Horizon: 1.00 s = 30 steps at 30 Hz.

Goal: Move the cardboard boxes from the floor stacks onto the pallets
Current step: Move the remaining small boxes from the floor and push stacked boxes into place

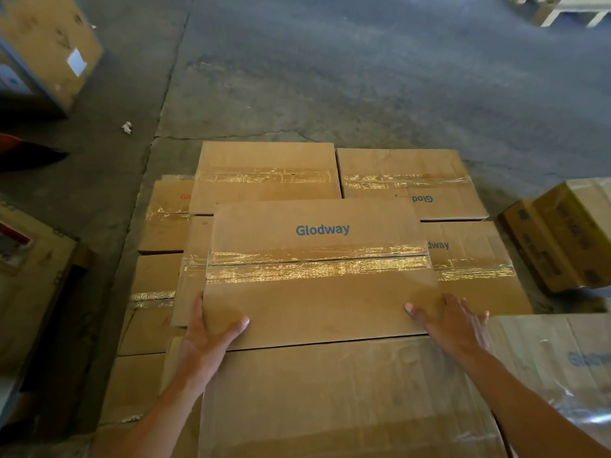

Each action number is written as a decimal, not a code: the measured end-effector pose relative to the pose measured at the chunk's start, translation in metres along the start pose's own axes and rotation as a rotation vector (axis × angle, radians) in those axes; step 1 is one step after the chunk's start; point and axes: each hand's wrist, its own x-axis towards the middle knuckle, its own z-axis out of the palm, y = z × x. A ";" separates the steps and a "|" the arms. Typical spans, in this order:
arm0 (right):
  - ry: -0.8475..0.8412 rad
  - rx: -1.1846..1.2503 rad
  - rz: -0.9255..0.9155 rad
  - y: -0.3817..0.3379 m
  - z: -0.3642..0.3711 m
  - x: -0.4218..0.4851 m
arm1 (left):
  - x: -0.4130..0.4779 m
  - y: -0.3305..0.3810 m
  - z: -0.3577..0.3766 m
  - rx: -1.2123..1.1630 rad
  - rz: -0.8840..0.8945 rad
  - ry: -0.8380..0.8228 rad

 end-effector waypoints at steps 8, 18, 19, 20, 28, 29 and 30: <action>-0.014 -0.029 -0.017 0.017 -0.001 0.002 | -0.002 0.005 0.005 0.154 -0.025 -0.017; 0.033 0.184 -0.142 0.046 -0.024 -0.018 | -0.045 0.050 0.048 0.511 0.148 0.235; 0.059 0.210 -0.146 0.052 -0.035 -0.024 | -0.061 0.063 0.062 0.503 0.218 0.252; 0.091 0.236 -0.147 0.064 -0.046 -0.029 | -0.074 0.074 0.076 0.501 0.294 0.247; 0.293 0.324 -0.052 0.261 -0.159 -0.076 | -0.218 0.189 0.232 0.569 0.700 0.028; 0.312 0.332 -0.022 0.293 -0.175 -0.085 | -0.243 0.202 0.256 0.576 0.735 0.001; 0.328 0.343 0.000 0.327 -0.188 -0.093 | -0.268 0.212 0.282 0.582 0.768 -0.018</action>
